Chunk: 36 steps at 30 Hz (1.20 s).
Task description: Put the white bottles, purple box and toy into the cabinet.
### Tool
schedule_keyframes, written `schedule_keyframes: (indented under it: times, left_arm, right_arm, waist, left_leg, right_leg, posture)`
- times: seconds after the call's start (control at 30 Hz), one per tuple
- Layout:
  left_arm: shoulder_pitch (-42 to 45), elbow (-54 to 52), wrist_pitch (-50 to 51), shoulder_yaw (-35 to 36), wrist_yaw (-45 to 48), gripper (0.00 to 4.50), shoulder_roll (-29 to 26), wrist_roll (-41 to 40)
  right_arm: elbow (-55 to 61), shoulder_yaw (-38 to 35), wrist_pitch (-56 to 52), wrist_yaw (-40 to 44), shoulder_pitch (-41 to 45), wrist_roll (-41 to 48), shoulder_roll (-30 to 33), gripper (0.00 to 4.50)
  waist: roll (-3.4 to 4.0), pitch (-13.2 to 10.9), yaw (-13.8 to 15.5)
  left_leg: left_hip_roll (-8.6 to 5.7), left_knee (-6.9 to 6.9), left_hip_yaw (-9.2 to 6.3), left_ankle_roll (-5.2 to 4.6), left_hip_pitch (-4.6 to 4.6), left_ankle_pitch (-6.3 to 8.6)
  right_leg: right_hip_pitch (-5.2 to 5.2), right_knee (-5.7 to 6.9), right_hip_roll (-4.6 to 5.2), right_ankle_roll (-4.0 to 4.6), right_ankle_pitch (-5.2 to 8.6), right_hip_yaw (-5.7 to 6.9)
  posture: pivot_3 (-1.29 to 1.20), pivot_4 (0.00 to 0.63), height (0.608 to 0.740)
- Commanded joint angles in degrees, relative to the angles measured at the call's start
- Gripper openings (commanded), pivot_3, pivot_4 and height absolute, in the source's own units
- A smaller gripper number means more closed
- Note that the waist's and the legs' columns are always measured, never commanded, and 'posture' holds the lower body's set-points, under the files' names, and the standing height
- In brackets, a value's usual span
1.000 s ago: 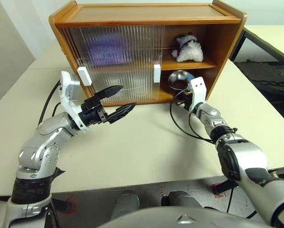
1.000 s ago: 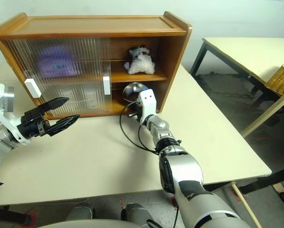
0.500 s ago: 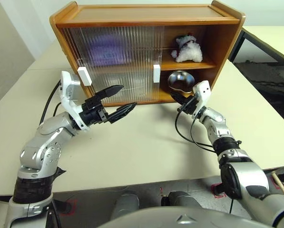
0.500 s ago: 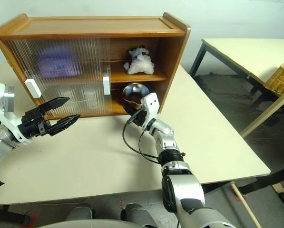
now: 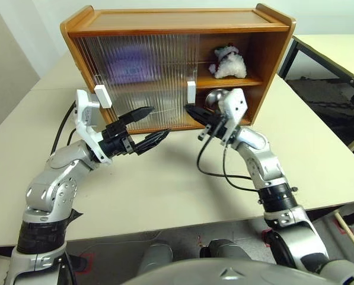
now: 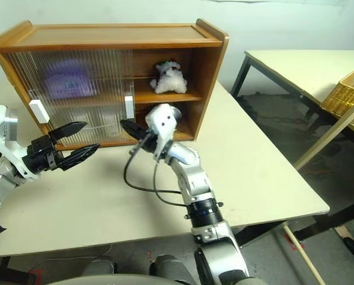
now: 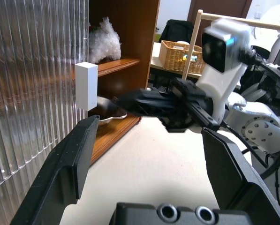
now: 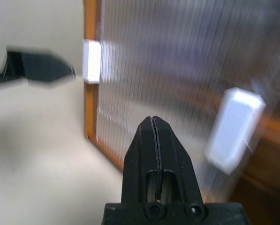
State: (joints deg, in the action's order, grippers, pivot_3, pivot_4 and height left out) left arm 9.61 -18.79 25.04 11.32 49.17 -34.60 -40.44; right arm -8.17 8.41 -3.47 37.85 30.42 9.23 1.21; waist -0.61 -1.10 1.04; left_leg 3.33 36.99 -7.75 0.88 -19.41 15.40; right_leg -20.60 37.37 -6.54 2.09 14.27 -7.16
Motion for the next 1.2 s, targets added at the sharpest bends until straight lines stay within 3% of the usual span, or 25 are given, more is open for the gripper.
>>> schedule_keyframes:
  times: [0.03,0.4,1.2]
  left_arm:
    - [-0.08,-0.08,0.26,0.16,0.09,4.5,-0.58,0.24]
    - [-0.71,-0.84,0.44,1.04,-0.73,4.5,-1.15,-0.09]
    - [0.54,0.58,0.15,0.21,0.04,4.5,-0.51,0.34]
  right_arm:
    - [-2.74,1.68,0.71,-4.25,2.3,-2.81,-1.64,0.01]
    - [-13.67,1.5,3.93,-17.88,7.47,-9.15,-5.58,0.01]
    - [-2.93,-1.02,-4.1,-29.91,3.26,-14.86,0.78,0.01]
  waist:
    - [0.0,0.08,0.02]
    - [-0.09,0.19,0.52]
    - [-0.1,0.2,0.55]
  left_leg:
    - [0.01,-0.03,-0.03,0.0,-0.03,0.0]
    - [0.07,-0.17,-0.69,0.04,-0.65,0.03]
    - [0.09,-0.12,-0.7,-0.07,-0.62,-0.04]
  right_leg:
    - [-0.05,0.0,0.0,0.02,-0.01,0.01]
    - [-0.74,0.01,0.01,0.33,-0.45,0.13]
    - [-0.73,0.02,-0.1,0.1,-0.4,0.15]
  posture:
    - [0.06,0.0,0.74]
    - [0.08,0.0,0.74]
    - [0.04,0.0,0.74]
